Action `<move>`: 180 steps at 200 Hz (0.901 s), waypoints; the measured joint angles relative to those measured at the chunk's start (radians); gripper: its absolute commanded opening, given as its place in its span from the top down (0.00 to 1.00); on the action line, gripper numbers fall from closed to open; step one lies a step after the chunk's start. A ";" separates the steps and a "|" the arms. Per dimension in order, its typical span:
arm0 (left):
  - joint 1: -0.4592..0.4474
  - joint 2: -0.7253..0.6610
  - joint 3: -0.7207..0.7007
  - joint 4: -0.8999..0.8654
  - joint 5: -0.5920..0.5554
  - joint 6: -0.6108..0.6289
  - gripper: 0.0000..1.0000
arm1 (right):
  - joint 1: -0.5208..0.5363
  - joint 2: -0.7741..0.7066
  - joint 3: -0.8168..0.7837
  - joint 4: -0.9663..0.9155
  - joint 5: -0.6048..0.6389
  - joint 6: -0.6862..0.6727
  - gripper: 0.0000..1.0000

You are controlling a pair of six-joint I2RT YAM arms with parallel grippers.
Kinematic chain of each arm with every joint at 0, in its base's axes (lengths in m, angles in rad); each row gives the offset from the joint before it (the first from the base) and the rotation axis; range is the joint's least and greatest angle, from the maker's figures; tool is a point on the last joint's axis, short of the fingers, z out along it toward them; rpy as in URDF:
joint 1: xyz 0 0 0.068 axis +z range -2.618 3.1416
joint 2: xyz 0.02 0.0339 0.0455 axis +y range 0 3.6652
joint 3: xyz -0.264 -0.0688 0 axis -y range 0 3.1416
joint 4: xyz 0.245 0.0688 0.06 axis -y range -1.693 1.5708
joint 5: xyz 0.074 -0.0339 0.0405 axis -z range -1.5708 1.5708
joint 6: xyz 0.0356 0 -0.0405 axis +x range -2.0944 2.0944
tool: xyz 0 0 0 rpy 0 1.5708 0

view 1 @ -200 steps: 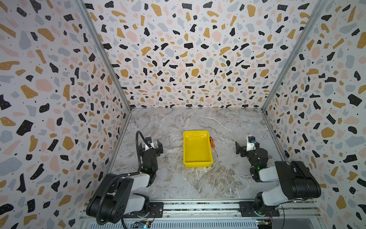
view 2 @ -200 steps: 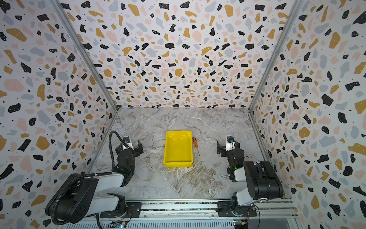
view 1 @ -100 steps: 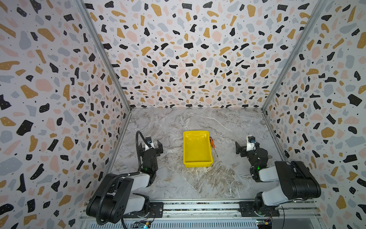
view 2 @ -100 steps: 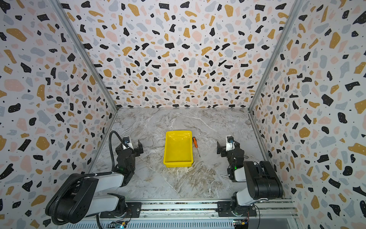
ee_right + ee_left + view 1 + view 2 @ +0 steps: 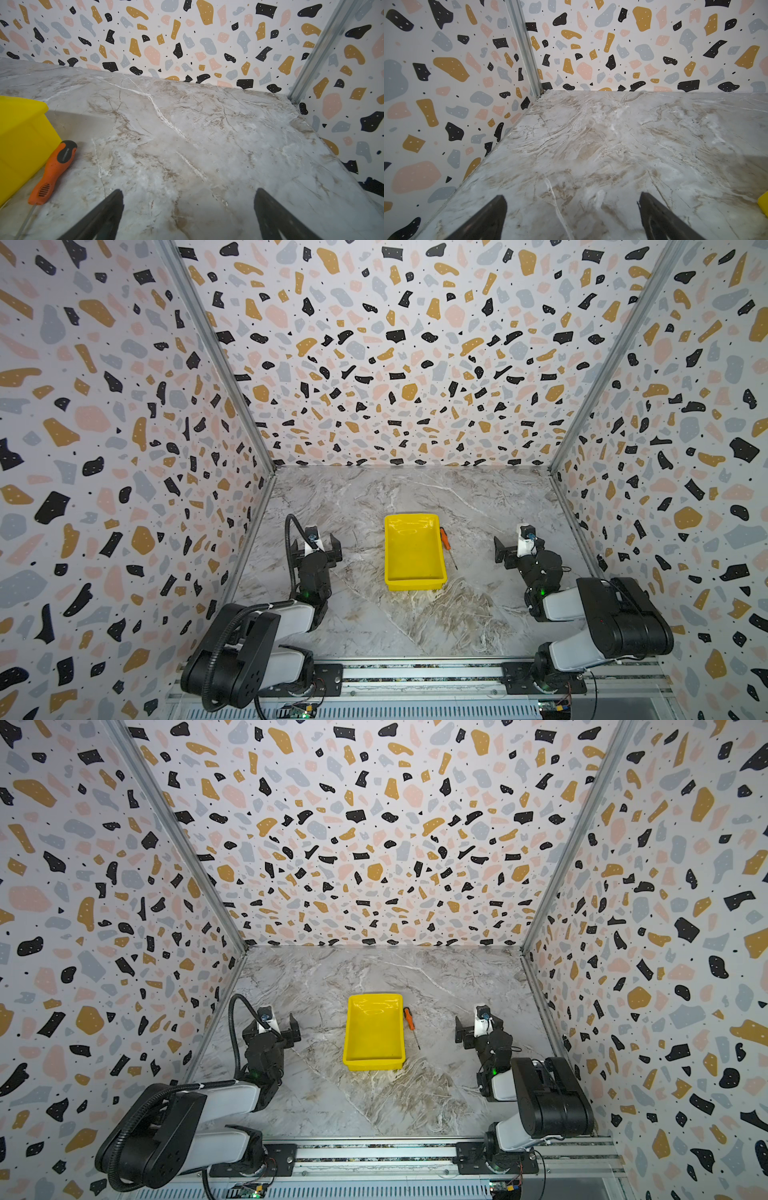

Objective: Put the screwdriver in the bin
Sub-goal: Pick up the screwdriver from the center of the table.

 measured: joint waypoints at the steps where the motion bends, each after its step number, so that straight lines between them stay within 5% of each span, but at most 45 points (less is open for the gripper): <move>1: 0.000 0.000 0.000 0.000 0.000 0.000 0.00 | 0.000 0.000 0.000 0.000 0.000 0.000 0.01; 67: 0.000 -0.028 -0.008 -0.014 0.077 0.029 0.00 | 0.048 -0.065 -0.053 0.037 0.064 -0.012 0.01; 119: -0.002 -0.217 0.250 -0.478 0.226 -0.001 0.00 | 0.085 -0.265 -0.094 0.004 0.195 -0.012 0.01; 180: -0.014 -0.490 0.281 -0.861 0.398 -0.201 0.00 | 0.248 -0.430 -0.078 -0.151 0.410 -0.020 0.01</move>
